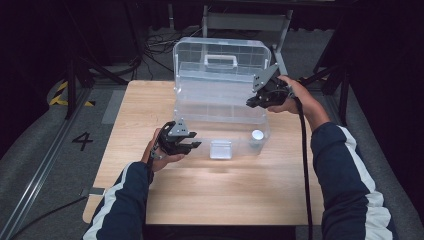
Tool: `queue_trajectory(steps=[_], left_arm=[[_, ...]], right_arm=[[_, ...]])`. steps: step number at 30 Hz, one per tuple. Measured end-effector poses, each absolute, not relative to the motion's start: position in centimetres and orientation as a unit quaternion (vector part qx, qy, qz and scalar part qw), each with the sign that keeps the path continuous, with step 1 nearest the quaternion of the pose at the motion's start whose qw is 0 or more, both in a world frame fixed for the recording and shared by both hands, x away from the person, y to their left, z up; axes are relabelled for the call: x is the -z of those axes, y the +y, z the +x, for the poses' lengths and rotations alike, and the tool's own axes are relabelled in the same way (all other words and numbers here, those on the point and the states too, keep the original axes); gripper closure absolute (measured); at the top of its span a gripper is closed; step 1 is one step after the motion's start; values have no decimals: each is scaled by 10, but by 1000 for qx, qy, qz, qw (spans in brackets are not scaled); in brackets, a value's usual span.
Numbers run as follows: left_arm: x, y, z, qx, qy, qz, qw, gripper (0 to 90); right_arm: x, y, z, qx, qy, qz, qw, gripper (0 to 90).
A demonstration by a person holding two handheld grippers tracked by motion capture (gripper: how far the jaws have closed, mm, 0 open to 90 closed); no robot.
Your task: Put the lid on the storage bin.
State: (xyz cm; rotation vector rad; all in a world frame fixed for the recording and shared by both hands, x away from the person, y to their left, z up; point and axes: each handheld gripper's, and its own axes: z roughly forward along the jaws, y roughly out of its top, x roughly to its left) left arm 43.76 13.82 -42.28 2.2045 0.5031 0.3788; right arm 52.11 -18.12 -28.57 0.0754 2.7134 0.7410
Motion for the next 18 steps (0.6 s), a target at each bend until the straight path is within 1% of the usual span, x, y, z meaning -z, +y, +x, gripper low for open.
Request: queue_trajectory(steps=[18], left_arm=[[424,138,437,-157,197,875,413,584]], right_arm=[[289,-182,514,-261,951,22,165,867]])
